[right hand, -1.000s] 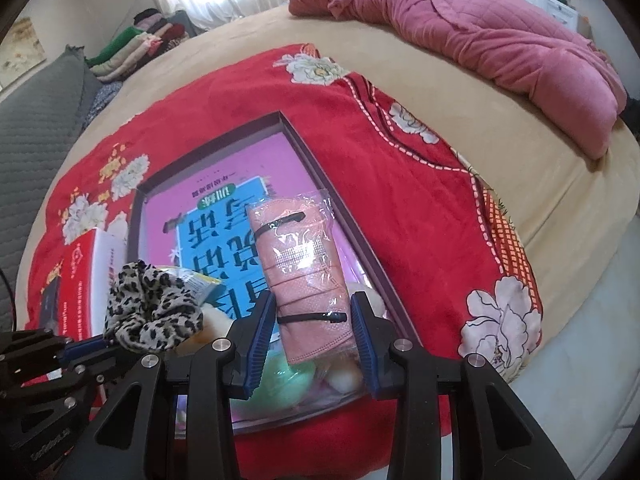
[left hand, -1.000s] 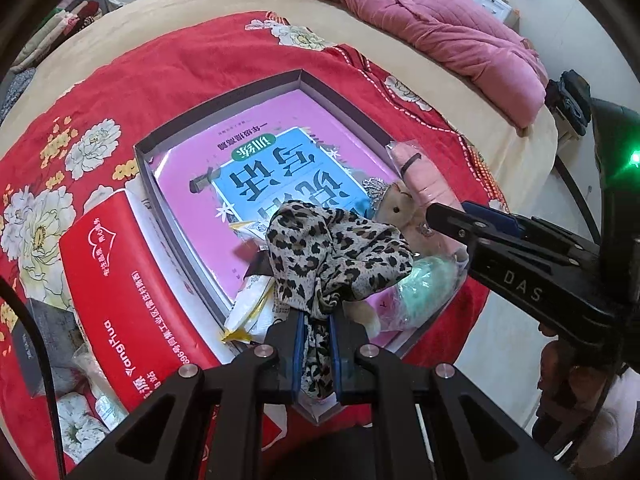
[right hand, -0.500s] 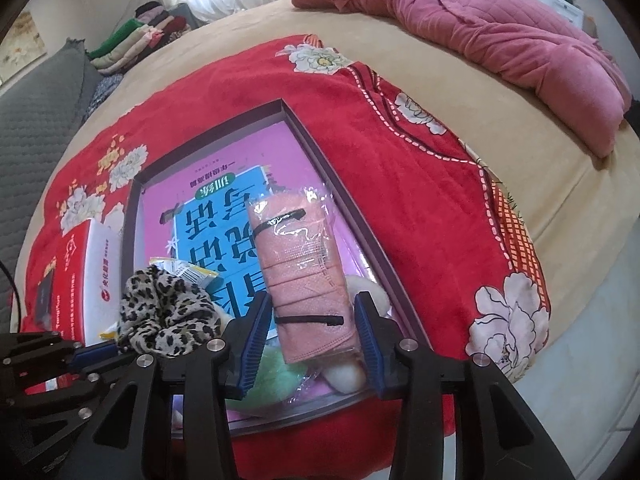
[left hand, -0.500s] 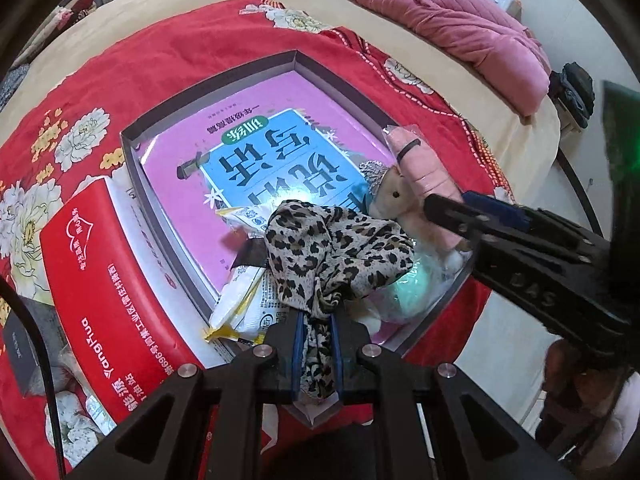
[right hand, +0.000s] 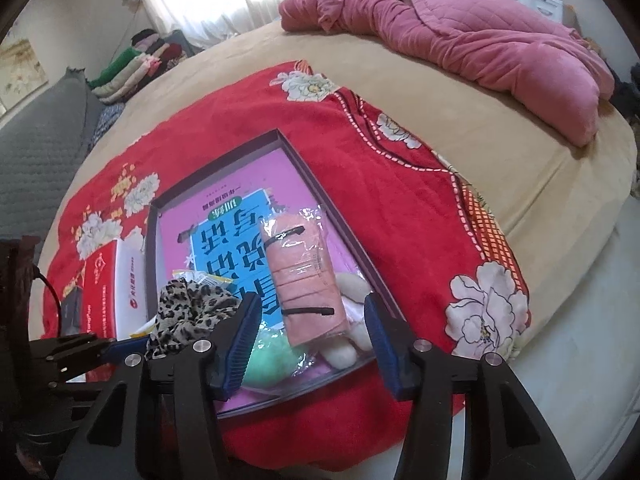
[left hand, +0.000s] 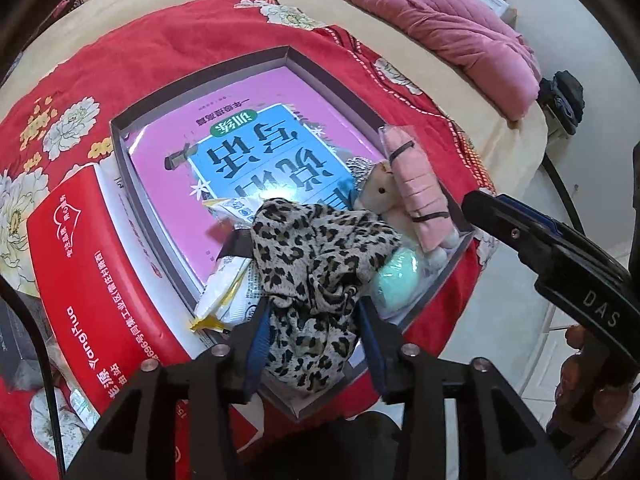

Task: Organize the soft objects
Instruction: 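Lower and release the scrunchie with left tool while right tool releases the pink pack in the tray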

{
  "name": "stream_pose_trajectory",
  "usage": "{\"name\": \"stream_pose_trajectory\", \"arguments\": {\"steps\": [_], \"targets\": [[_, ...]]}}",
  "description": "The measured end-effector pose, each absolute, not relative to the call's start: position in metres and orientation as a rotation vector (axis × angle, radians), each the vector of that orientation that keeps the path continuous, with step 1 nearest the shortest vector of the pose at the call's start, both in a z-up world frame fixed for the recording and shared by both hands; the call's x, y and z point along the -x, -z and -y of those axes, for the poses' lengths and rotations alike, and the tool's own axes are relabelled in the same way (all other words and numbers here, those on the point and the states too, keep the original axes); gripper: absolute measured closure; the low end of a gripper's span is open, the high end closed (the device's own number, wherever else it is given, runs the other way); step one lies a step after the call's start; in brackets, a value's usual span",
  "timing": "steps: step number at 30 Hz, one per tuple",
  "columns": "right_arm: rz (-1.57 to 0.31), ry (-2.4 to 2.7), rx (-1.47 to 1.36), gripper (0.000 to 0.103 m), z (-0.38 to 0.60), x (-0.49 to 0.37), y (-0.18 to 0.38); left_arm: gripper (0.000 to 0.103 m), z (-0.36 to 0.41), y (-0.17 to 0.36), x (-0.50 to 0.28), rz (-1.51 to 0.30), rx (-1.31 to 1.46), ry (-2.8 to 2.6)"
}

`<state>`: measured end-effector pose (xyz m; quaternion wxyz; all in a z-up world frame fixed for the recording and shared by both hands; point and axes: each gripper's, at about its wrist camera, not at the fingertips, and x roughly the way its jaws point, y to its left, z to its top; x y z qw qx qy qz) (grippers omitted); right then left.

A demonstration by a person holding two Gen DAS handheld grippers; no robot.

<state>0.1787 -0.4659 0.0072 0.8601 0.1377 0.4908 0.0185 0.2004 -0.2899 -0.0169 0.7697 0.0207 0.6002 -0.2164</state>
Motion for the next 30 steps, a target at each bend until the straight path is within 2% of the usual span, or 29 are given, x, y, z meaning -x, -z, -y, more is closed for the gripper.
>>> {"name": "stream_pose_trajectory", "arguments": {"steps": [1,2,8,11,15,19,21,30], "targets": [[-1.025,-0.038,-0.292,0.048,0.466,-0.177,-0.009,0.047,0.290,0.016,-0.199,-1.301,-0.041,0.479],[-1.019,-0.034,-0.296,0.048,0.467,-0.176,-0.012,0.045,0.290,0.014,-0.198,-1.296,-0.039,0.485],[-0.993,-0.028,-0.310,0.047,0.469,-0.171,-0.025,0.043,0.287,0.002,-0.190,-1.268,-0.043,0.500],[-0.977,-0.026,-0.302,0.042,0.467,-0.167,-0.033,0.042,0.282,-0.010,-0.186,-1.236,-0.034,0.503],[-0.950,-0.022,-0.300,0.042,0.464,-0.161,-0.047,0.030,0.273,-0.029,-0.179,-1.193,-0.033,0.496],[-0.914,-0.017,-0.293,0.041,0.460,-0.156,-0.064,0.029,0.262,-0.047,-0.173,-1.148,-0.030,0.470],[-0.902,-0.017,-0.285,0.029,0.456,-0.152,-0.072,0.029,0.255,-0.054,-0.170,-1.138,-0.026,0.458],[-0.859,-0.041,-0.243,0.028,0.433,-0.141,-0.100,0.028,0.218,-0.077,-0.156,-1.081,0.001,0.413]]}}
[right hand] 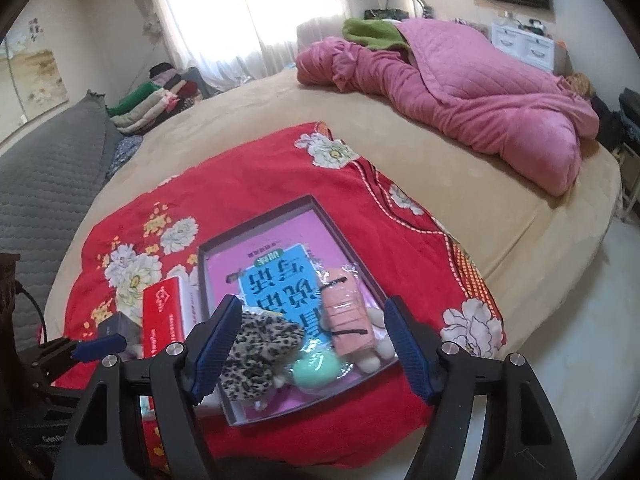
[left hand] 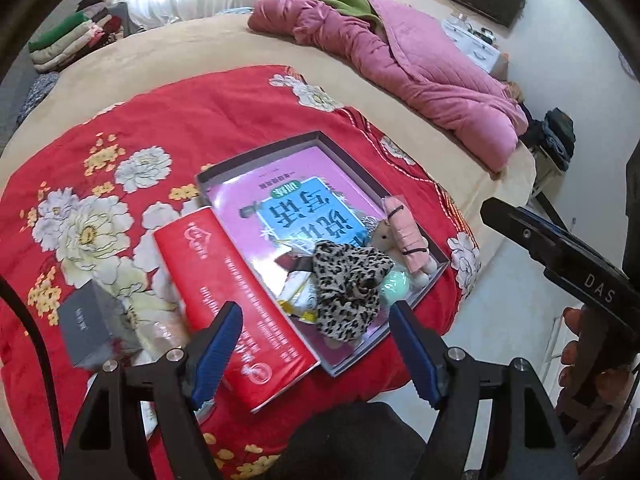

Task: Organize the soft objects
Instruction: 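Lower and release the scrunchie with left tool while right tool releases the pink pack in the tray, then withdraw both open tools from the tray back toward the remaining items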

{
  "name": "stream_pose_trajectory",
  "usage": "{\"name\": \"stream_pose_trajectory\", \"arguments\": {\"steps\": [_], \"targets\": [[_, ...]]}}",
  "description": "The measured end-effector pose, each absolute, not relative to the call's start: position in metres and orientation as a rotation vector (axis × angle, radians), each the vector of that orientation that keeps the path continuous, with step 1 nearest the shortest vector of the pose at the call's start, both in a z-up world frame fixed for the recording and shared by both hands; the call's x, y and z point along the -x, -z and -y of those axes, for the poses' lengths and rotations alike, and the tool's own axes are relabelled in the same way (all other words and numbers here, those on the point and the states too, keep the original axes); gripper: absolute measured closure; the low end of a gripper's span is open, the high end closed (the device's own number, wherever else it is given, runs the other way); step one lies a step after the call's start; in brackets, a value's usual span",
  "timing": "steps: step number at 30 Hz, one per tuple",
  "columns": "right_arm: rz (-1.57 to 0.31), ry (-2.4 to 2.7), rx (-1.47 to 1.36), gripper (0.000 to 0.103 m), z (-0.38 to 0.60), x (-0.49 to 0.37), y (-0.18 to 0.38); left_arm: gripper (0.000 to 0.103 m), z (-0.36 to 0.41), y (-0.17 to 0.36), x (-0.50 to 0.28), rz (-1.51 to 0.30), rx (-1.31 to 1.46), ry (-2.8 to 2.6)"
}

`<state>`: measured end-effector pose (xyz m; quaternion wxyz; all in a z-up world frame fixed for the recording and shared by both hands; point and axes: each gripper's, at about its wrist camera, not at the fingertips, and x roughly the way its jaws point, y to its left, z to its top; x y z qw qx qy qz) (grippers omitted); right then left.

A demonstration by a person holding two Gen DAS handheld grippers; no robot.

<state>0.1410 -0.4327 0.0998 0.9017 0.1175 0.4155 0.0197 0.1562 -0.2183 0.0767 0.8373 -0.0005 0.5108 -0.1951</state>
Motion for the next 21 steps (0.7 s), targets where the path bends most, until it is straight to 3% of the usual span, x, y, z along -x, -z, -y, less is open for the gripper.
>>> {"name": "stream_pose_trajectory", "arguments": {"steps": [21], "targets": [[-0.842,-0.235,-0.114,0.028,0.325,-0.124,-0.127,0.024,0.112,-0.094,-0.123,-1.042,0.076,0.239]]}}
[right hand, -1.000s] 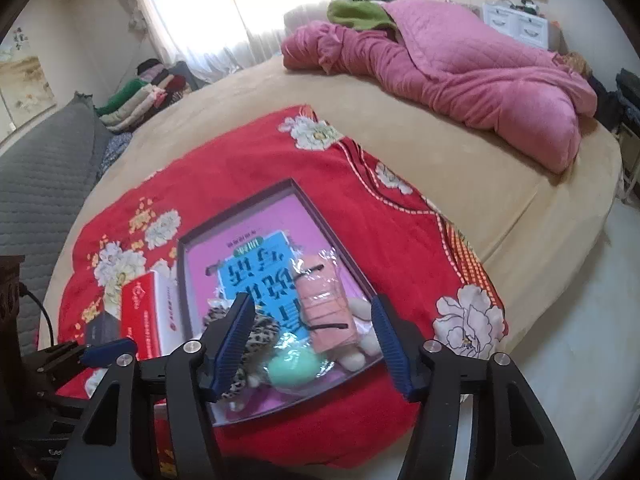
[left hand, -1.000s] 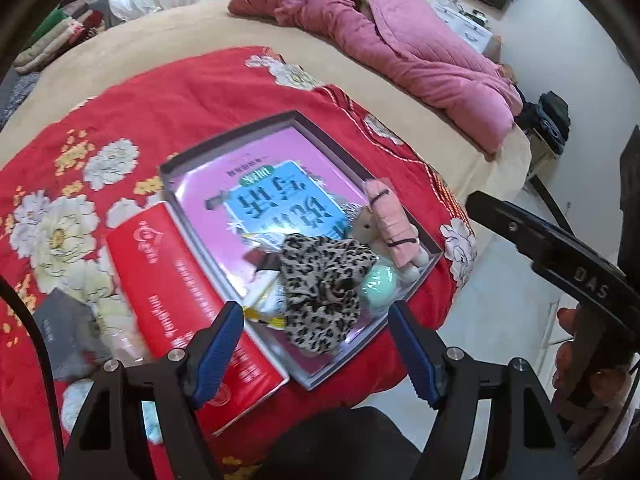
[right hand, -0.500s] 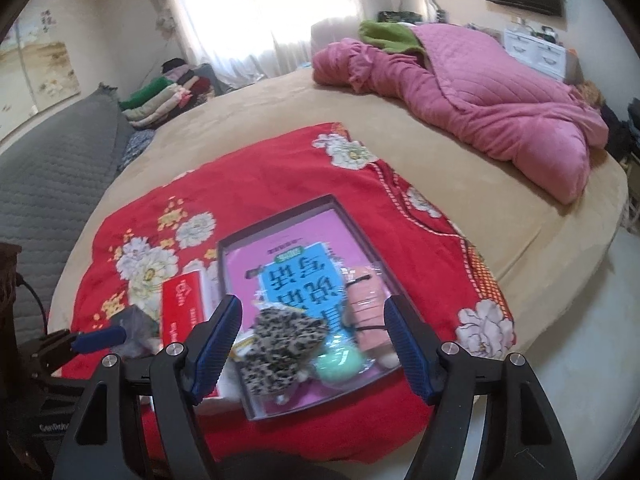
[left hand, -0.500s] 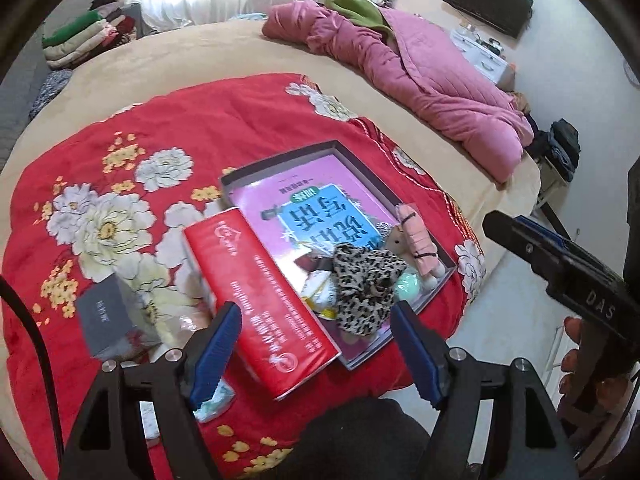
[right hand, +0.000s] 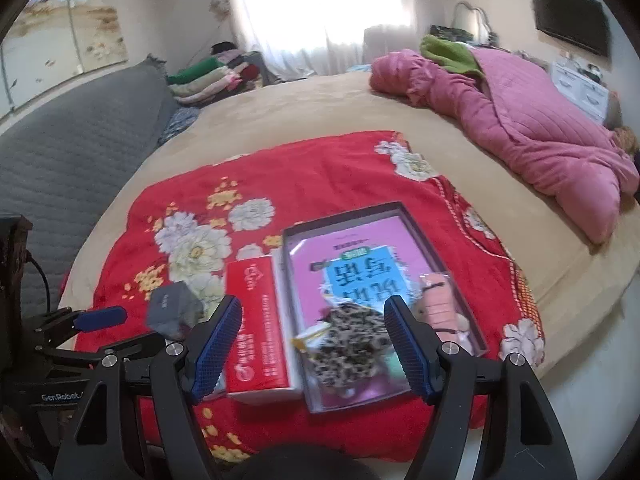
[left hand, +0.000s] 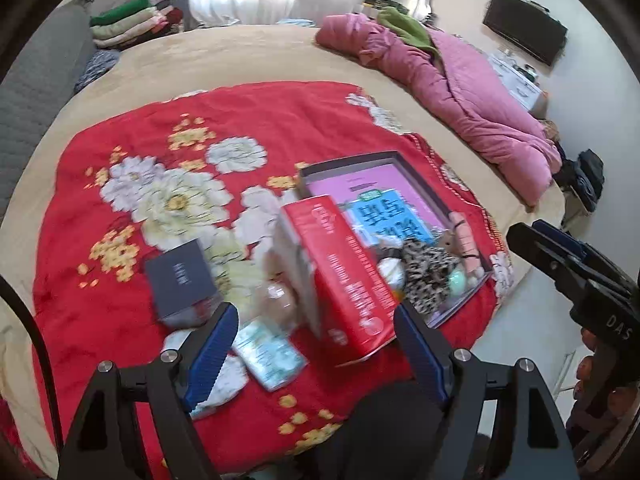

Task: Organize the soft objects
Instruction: 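Withdraw both open tools from the tray back toward the remaining items, then grasp the white floral scrunchie with left tool while right tool grasps the green-white packet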

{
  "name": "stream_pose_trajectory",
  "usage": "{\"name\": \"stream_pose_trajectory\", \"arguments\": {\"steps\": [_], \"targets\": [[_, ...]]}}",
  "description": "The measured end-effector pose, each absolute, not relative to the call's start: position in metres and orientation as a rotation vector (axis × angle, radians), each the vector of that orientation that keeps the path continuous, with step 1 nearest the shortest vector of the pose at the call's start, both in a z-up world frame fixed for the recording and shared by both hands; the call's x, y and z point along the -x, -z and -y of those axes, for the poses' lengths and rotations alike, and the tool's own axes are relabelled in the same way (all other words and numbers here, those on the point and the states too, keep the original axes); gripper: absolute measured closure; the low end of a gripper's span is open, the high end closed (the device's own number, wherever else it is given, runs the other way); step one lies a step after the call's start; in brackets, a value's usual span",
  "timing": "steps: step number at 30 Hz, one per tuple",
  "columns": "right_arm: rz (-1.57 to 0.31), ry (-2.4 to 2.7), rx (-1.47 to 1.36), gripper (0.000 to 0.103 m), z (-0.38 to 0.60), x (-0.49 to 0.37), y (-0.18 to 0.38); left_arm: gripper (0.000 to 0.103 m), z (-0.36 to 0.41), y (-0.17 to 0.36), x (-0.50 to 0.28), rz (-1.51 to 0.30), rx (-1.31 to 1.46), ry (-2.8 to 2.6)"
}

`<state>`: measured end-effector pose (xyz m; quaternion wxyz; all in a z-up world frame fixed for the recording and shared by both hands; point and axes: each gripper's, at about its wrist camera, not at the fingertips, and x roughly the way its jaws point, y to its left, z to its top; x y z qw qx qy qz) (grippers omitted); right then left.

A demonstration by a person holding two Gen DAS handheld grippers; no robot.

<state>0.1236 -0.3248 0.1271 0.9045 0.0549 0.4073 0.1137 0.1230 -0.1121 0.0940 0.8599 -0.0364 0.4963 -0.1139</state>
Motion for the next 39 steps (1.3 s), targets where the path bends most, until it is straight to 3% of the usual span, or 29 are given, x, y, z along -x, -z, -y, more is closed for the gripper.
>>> {"name": "stream_pose_trajectory", "arguments": {"steps": [19,39], "targets": [[-0.908,-0.427,0.057,0.028,0.212,-0.101,-0.103,0.023,-0.038,-0.060,-0.090,-1.090,0.244,0.009],[-1.101,-0.508,0.289,0.028,0.128,-0.087,0.007,0.023,-0.016,0.025,-0.132,-1.273,0.165,0.097]]}}
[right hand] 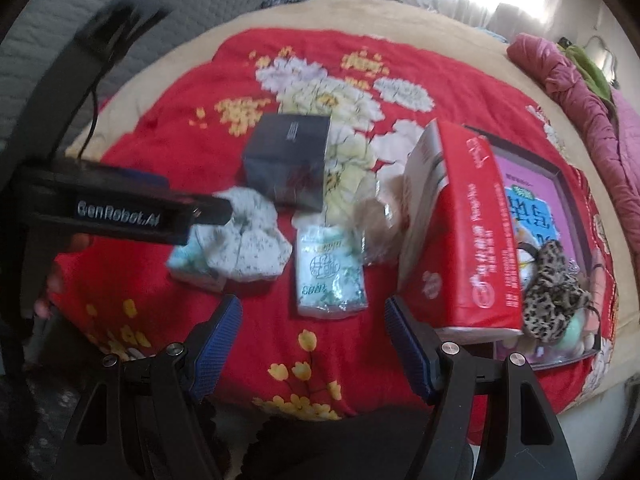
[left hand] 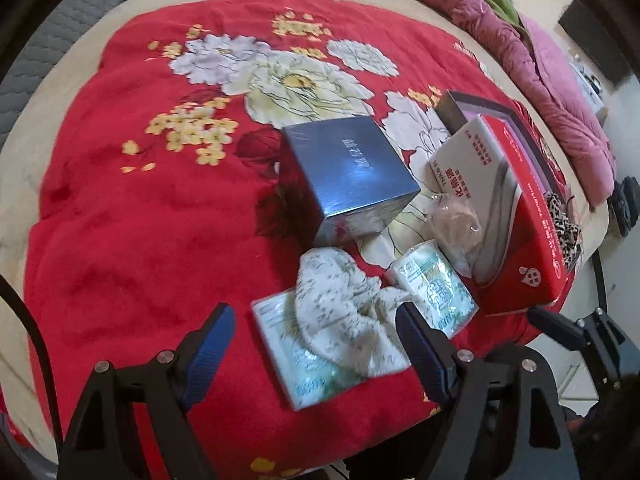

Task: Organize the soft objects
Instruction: 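Grasp the white floral scrunchie with left tool while right tool grasps the green-white packet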

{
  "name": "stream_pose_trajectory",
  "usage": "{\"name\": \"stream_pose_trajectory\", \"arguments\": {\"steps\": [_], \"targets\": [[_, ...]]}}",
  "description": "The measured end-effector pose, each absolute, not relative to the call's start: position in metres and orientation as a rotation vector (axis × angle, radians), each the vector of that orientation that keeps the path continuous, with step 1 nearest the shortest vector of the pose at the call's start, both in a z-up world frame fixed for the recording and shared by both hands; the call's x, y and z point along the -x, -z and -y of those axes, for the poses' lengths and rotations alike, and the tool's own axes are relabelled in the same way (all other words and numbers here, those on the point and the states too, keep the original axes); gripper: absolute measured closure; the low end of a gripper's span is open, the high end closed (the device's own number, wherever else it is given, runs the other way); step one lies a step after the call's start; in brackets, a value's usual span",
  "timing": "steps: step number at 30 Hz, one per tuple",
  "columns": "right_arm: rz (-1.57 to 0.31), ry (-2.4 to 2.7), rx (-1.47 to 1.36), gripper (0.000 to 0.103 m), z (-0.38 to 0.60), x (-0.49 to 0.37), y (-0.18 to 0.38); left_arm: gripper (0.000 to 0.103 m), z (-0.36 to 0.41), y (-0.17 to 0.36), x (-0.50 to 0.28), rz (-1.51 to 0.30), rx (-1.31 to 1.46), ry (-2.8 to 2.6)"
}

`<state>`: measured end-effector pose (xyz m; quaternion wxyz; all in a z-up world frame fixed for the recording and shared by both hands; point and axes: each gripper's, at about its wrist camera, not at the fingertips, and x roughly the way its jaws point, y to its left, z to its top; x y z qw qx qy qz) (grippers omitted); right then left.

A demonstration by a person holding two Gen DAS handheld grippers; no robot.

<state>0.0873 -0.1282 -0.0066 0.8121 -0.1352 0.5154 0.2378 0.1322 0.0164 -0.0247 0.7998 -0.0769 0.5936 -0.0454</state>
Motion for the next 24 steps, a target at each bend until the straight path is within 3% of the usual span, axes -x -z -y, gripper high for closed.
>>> {"name": "stream_pose_trajectory", "arguments": {"steps": [2,4,8,13,22,24], "targets": [[-1.117,-0.504,0.302,0.028,0.124,-0.090,0.015,0.026,-0.014,0.030,-0.139,-1.285,0.158,0.104],[-1.134,-0.489,0.311,0.028,0.120,-0.093,0.024,0.035,-0.013,0.035,-0.146,-1.303,0.165,0.121],[-1.161,-0.457,0.329,0.028,0.114,-0.100,0.040,0.041,-0.009,0.046,-0.154,-1.338,0.141,0.134],[-1.179,-0.419,0.348,0.028,0.107,-0.109,0.055,0.065,-0.013,0.056,-0.160,-1.360,0.170,0.153],[-1.197,-0.391,0.342,0.028,0.096,-0.126,0.070,0.084,-0.029,0.063,-0.166,-1.376,0.305,0.187],[-1.202,-0.384,0.349,0.033,0.094,-0.130,0.074,0.086,-0.030,0.064,-0.167,-1.378,0.320,0.194]]}}
